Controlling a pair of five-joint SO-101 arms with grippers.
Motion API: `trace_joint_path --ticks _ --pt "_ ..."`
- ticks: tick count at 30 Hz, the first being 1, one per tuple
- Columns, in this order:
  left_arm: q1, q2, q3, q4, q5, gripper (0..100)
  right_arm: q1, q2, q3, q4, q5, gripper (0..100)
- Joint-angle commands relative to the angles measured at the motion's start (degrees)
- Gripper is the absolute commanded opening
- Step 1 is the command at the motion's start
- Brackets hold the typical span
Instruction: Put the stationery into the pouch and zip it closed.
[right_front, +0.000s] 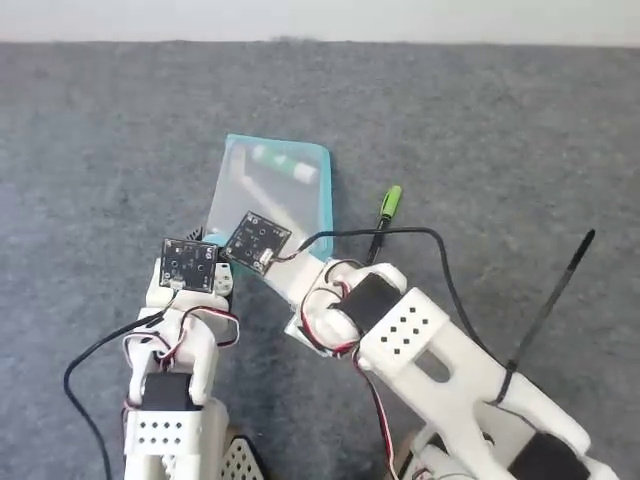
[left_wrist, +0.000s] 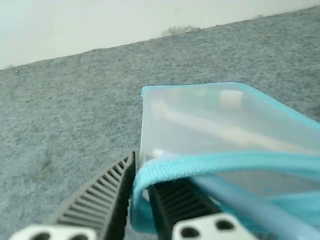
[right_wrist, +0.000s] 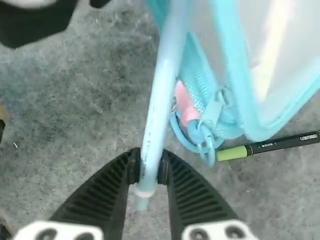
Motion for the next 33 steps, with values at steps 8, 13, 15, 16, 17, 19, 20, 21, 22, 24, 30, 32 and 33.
trace_joint_path --ticks 8,13,15,16,17,19,20,21,22,24,30,32,33 --pt "1.67 -0.88 -1.89 -1.93 -0.53 1 0.75 3.30 -23.65 13.32 -2.29 0.7" --pt "7.21 -0.97 -2.07 0.97 -0.53 1 0.92 13.49 -28.66 13.85 -2.64 0.7" --pt "7.65 -0.97 -2.07 1.23 -0.53 1 0.92 17.45 -31.65 13.76 -2.64 0.7" --pt "7.65 -0.97 -2.15 1.23 -0.53 1 1.01 18.95 -33.58 13.76 -2.64 0.7" --pt "7.65 -0.97 -2.15 1.23 -0.53 1 1.45 20.35 -35.69 13.76 -2.90 0.7" --pt "7.56 -0.97 -2.15 1.23 -0.53 1 2.86 23.34 -40.62 13.76 -4.48 0.7" --pt "7.56 -0.97 -2.24 1.23 -0.53 1 4.00 24.66 -42.90 13.85 -5.10 0.7" --pt "7.56 -0.97 -2.24 1.23 -0.53 1 5.05 26.15 -44.92 13.85 -5.45 0.7" --pt "7.56 -0.97 -2.24 1.23 -0.53 1 5.93 27.56 -46.68 13.85 -5.54 0.8" --pt "7.56 -0.97 -2.24 1.23 -0.53 1 7.16 30.11 -49.49 13.93 -5.80 0.9" --pt "7.47 -0.97 -2.24 1.05 -0.53 1 7.43 32.22 -52.84 15.25 -5.89 12.8" --pt "7.47 -0.97 -2.24 1.05 -0.53 1 7.43 31.43 -52.92 15.69 -5.89 19.0" --pt "7.47 -0.97 -2.24 1.05 -0.53 1 7.69 30.73 -52.92 16.04 -5.89 21.4"
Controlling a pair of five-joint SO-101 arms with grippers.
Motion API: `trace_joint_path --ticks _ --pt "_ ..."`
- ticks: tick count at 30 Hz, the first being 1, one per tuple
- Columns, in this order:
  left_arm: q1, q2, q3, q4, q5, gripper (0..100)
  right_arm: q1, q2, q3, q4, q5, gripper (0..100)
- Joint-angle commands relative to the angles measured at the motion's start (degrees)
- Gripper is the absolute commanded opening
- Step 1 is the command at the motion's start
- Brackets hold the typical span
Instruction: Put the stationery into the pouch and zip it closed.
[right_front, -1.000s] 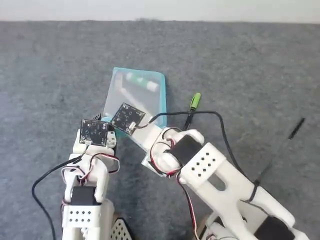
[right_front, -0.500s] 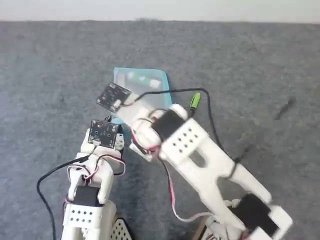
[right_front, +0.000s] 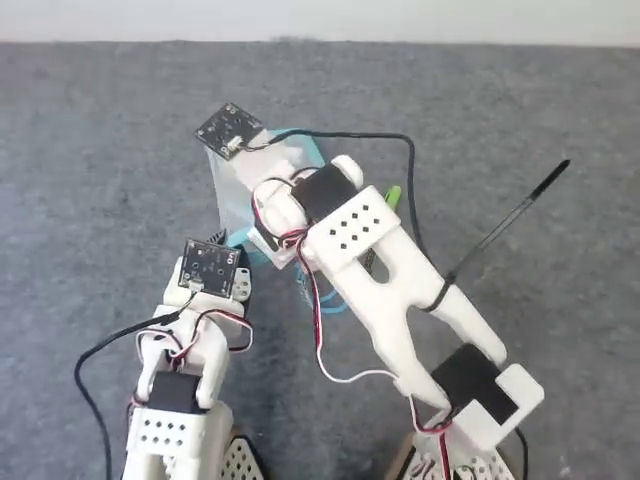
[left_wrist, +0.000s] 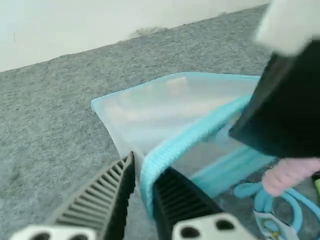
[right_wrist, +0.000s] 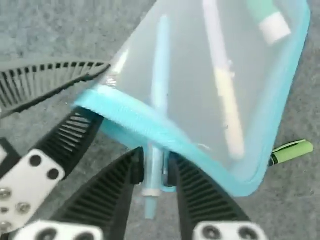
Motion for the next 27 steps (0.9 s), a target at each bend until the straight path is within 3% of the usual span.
trace_joint_path --ticks 1,9,17,23,27 --pt "0.88 -0.97 -2.24 -0.09 -0.53 1 1.54 -3.38 -4.22 0.40 -0.79 22.7" --pt "0.88 -0.97 -2.07 -0.09 -0.62 1 1.63 -13.49 -4.04 4.79 -0.35 21.3" --pt "-1.58 -0.97 -2.42 -0.26 -0.62 1 8.40 -23.25 0.18 7.96 -0.26 21.3" --pt "-6.15 -0.97 -2.33 -2.73 -0.18 1 15.87 -24.57 15.56 1.63 -1.58 21.3" --pt "1.05 -0.97 -0.75 -0.88 -0.70 1 19.21 -24.57 29.19 -9.45 -7.47 21.3"
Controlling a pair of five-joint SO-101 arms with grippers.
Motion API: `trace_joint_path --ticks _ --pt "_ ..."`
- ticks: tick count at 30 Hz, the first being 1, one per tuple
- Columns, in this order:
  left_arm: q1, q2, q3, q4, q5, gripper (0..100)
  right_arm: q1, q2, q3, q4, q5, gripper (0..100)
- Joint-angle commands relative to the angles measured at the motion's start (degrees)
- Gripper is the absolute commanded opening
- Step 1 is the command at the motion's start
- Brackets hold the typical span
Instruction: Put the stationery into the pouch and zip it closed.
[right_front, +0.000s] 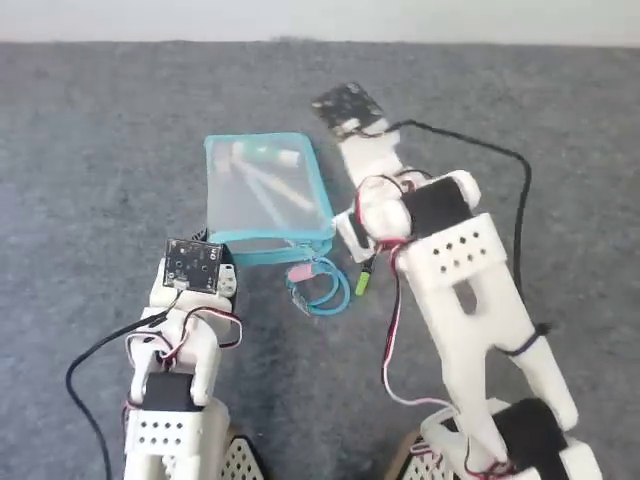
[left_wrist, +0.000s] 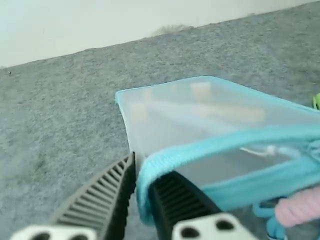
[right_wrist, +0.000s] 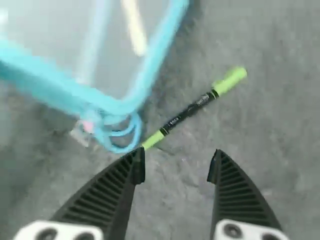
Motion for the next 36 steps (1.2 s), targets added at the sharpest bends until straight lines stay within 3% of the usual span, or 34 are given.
trace_joint_path --ticks 1,2,4,7,9,12,16,25,36 --pt "8.18 -0.97 -0.57 0.18 -1.49 1 2.33 -2.86 10.11 -10.33 -4.31 21.3" --pt "8.44 -0.97 -1.19 0.26 -2.37 1 2.42 -2.86 12.75 -13.05 -4.48 21.3" --pt "1.58 -0.97 -4.53 0.00 -1.93 1 2.33 -2.86 16.44 -16.31 -4.48 21.3" --pt "-8.88 -0.88 -6.64 -0.62 7.74 1 2.42 -2.77 18.11 -17.10 -4.48 21.3" --pt "-6.95 -0.62 -6.55 0.97 11.16 1 2.24 -2.77 18.37 -17.19 -4.66 21.3" --pt "1.67 -0.97 -6.02 3.96 5.19 1 2.15 -2.77 18.55 -17.19 -4.92 21.3" --pt "-1.49 -0.88 -6.37 3.43 5.19 1 2.42 -2.77 19.69 -17.10 -4.92 21.3" --pt "1.58 -0.97 -4.00 3.34 2.29 1 2.15 -2.68 21.36 -17.71 -5.01 21.3" --pt "0.62 -0.97 -2.86 1.49 2.29 1 -1.98 -2.68 26.90 -29.49 -10.64 21.2"
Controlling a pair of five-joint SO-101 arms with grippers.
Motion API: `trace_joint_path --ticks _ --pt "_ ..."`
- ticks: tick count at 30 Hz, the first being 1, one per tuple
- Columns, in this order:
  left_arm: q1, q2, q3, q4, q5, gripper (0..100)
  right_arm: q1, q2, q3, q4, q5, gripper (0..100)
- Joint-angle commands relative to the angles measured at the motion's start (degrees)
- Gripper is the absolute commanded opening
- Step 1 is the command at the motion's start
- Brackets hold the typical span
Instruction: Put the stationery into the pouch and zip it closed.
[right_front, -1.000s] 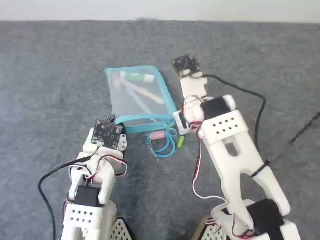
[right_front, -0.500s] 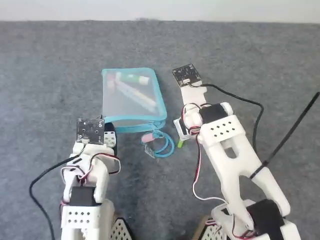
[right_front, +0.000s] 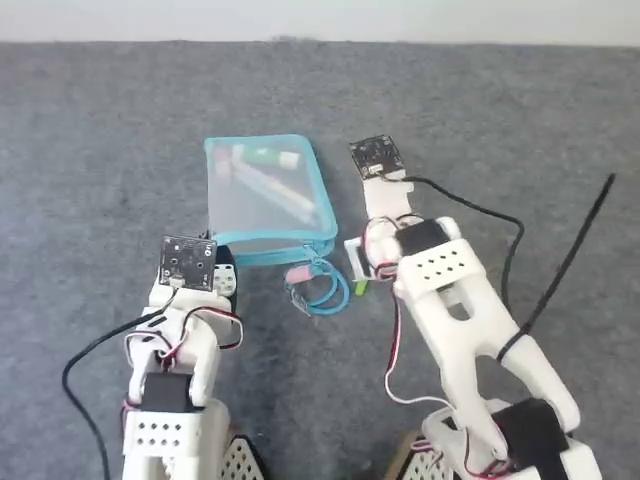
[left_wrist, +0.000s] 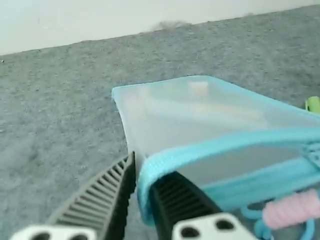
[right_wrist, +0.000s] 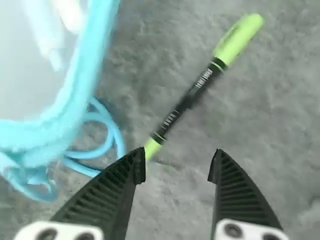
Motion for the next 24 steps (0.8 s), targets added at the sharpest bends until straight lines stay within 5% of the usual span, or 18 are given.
trace_joint_path --ticks 1,16,24 --pt "0.18 -0.97 -0.75 -1.93 -0.79 1 -1.80 -2.77 -0.26 -2.95 -2.11 21.2" --pt "0.26 -0.97 -0.75 -2.11 -0.88 1 -0.13 15.60 1.14 -10.68 -5.98 20.6" --pt "0.26 -0.97 -0.75 -2.11 -0.79 1 0.31 18.77 -0.79 -10.68 -4.66 1.4"
